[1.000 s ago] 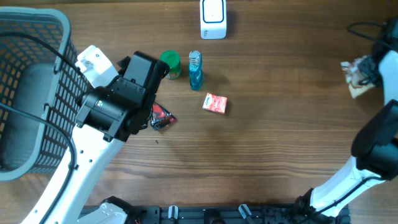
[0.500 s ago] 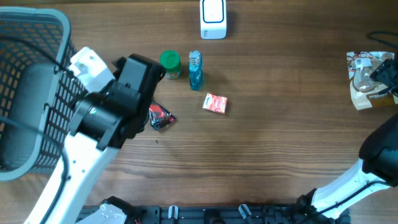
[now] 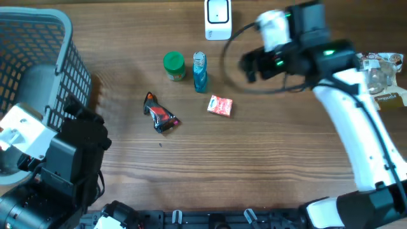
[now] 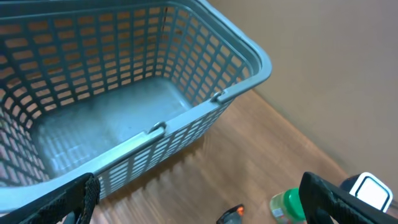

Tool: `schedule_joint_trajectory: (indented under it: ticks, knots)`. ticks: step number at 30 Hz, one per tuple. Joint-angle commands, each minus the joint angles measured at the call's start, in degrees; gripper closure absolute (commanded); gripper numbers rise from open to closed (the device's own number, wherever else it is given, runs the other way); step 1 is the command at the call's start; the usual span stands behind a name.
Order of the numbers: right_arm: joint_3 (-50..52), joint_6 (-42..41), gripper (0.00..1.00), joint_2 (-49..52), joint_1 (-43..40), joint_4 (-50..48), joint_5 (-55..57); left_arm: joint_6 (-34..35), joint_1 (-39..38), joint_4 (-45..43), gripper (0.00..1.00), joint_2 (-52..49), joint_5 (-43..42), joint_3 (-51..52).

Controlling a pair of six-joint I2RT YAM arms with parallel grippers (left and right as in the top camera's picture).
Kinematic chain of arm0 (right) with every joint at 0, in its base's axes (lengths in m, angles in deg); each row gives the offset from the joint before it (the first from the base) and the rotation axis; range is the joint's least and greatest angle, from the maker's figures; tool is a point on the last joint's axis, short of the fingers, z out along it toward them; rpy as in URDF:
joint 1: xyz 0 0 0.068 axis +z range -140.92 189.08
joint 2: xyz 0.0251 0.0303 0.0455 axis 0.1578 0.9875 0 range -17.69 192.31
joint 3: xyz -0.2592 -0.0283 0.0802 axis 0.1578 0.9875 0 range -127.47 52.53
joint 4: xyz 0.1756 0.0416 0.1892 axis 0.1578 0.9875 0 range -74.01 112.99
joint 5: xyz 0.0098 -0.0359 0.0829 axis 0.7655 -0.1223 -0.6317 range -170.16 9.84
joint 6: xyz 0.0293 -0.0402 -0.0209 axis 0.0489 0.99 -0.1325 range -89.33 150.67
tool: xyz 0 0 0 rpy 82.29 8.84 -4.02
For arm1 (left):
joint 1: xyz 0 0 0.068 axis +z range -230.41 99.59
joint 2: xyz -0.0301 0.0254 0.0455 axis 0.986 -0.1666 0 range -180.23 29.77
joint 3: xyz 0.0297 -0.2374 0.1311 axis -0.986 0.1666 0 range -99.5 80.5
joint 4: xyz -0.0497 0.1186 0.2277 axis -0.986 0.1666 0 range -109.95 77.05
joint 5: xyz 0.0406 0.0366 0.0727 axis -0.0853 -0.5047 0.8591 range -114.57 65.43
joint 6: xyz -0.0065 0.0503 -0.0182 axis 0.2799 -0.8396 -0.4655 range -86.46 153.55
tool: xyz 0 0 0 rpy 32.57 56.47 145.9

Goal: Scan the item barcode

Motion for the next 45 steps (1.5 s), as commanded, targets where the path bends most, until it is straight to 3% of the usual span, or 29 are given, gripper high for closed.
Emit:
schedule_joint_trajectory:
  ticks: [1,2,5,9,16,22,23,30,34,45]
  knots:
    - [0.11,0.24,0.0,2.21,7.74,-2.54,3.08,0.15,-0.04,0.79,0.0,0.2,-0.72,0.04]
    - [0.11,-4.87,0.0,3.3,9.31,-4.11,5.62,0.35,-0.04,0.81,0.0,0.2,-0.81,0.04]
    - [0.11,11.26,0.0,7.69,13.03,-4.79,0.52,0.35,-0.04,1.09,0.0,0.2,-0.96,0.04]
    - [0.11,18.03,0.01,13.86,13.79,-8.41,0.57,0.35,-0.04,2.32,0.0,0.2,-0.94,0.04]
    - [0.11,17.99,0.05,16.13,13.79,-21.16,0.81,0.35,-0.04,2.32,0.0,0.2,-1.64,0.04]
    - [0.11,16.74,0.22,22.69,13.66,-26.14,1.05,0.35,-0.04,2.32,0.0,0.2,-2.01,0.04]
    - [0.11,16.41,0.29,23.67,13.66,-27.04,1.33,0.35,-0.04,2.32,0.0,0.2,-2.01,0.04]
    - [0.11,14.56,0.44,23.82,13.31,-29.68,2.89,0.35,-0.04,2.32,0.0,0.2,-2.01,0.04]
    - [0.11,13.33,0.62,23.82,12.37,-29.59,2.84,0.35,-0.04,2.32,0.0,0.2,-2.01,0.04]
    - [0.09,13.33,0.87,23.58,12.28,-29.57,2.8,0.33,-0.04,2.32,0.0,0.2,-1.99,0.04]
